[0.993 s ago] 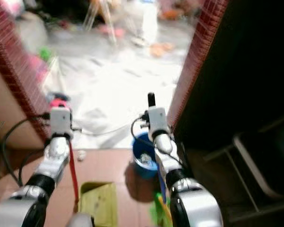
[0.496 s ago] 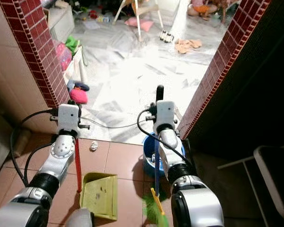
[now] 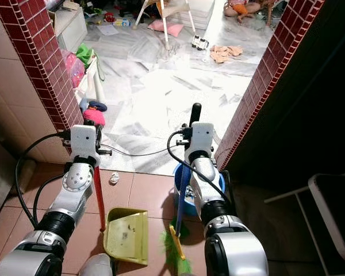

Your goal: Sweep floor

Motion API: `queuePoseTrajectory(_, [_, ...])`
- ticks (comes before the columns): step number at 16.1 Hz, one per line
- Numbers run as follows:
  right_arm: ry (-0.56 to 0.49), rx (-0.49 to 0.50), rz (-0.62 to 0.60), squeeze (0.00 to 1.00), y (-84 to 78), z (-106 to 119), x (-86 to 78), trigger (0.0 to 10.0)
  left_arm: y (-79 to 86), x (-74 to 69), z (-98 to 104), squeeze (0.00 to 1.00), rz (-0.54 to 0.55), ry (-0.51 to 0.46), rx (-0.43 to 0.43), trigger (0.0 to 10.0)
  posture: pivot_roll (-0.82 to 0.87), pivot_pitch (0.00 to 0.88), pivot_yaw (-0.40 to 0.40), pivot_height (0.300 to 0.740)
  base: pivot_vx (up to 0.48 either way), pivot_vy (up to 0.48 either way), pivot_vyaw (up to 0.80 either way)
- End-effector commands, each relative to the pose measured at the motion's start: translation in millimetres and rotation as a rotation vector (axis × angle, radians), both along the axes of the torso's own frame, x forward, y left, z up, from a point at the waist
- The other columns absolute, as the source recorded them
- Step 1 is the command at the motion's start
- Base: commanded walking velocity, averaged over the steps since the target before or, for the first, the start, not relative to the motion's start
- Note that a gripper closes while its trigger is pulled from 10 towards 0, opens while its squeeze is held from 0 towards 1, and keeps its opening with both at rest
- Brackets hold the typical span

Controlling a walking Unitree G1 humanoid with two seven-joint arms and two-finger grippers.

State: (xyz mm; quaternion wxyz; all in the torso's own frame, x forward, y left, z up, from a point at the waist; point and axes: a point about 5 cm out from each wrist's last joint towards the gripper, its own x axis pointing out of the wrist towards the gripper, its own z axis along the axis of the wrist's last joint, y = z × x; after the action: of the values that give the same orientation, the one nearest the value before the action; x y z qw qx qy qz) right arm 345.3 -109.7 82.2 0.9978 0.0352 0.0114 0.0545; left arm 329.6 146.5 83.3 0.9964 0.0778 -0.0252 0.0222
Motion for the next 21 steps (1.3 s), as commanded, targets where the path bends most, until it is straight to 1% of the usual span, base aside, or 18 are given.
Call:
queuePoseTrajectory(1, [-0.022, 0.029, -0.002, 0.00, 1.1, 6, 2.3, 10.0, -5.2, 3.1, 12, 0.00, -0.008, -0.042, -0.026, 10.0, 0.05, 0.031, -0.080, 0.740, 0.000, 0.000, 0.00])
queuePoseTrajectory(2, [-0.020, 0.025, 0.001, 0.00, 1.5, 6, 2.2, 10.0, -7.4, 2.6, 13, 0.00, -0.020, -0.041, -0.040, 10.0, 0.05, 0.031, -0.080, 0.740, 0.000, 0.000, 0.00])
queuePoseTrajectory(4, [-0.026, 0.013, 0.025, 0.00, 5.6, 8, 2.4, 10.0, -9.0, 1.3, 14, 0.00, -0.026, -0.044, -0.047, 10.0, 0.05, 0.040, -0.084, 0.740, 0.000, 0.326, 0.00])
queuePoseTrajectory(7, [-0.033, 0.023, 0.040, 0.00, 10.1, 9, 2.6, 10.0, -9.5, 1.0, 14, 0.00, -0.030, -0.036, -0.057, 10.0, 0.06, 0.043, -0.086, 0.740, 0.000, 0.480, 0.70])
queuePoseTrajectory(12, [-0.040, 0.033, 0.041, 0.00, 10.3, 11, 3.1, 10.0, -11.2, 1.2, 15, 0.00, -0.030, -0.029, -0.061, 10.0, 0.05, 0.046, -0.087, 0.740, 0.000, 0.480, 0.00])
queuePoseTrajectory(15, [-0.051, 0.016, 0.049, 0.00, 10.7, 13, 3.6, 10.0, -13.5, 1.2, 15, 0.00, -0.034, -0.024, -0.060, 10.0, 0.05, 0.046, -0.090, 0.740, 0.000, 0.480, 0.00])
queuePoseTrajectory(16, [-0.090, -0.015, 0.084, 0.00, 17.3, 17, 3.0, 10.0, -12.0, 0.8, 14, 0.00, -0.028, -0.016, -0.057, 10.0, 0.05, 0.048, -0.091, 0.740, 0.000, 0.480, 0.00])
queuePoseTrajectory(18, [-0.091, -0.014, 0.093, 0.00, 20.9, 17, 2.0, 10.0, -9.9, 0.6, 15, 0.00, -0.022, -0.016, -0.051, 10.0, 0.05, 0.049, -0.093, 0.740, 0.000, 0.480, 0.00])
queuePoseTrajectory(19, [-0.090, -0.014, 0.095, 0.00, 21.3, 17, 1.7, 10.0, -9.7, 0.4, 15, 0.00, -0.022, -0.017, -0.050, 10.0, 0.05, 0.049, -0.093, 0.740, 0.000, 0.480, 0.00])
queuePoseTrajectory(20, [-0.098, -0.016, 0.093, 0.00, 21.9, 19, 1.8, 10.0, -13.8, -2.1, 21, 0.00, -0.081, -0.063, -0.070, 10.0, 0.06, 0.052, -0.094, 0.740, 0.000, 0.000, 0.00])
queuePoseTrajectory(21, [-0.101, -0.016, 0.094, 0.00, 22.2, 19, 2.0, 10.0, -14.2, -2.5, 23, 0.00, -0.084, -0.071, -0.064, 10.0, 0.06, 0.052, -0.094, 0.740, 0.000, 0.000, 0.00])
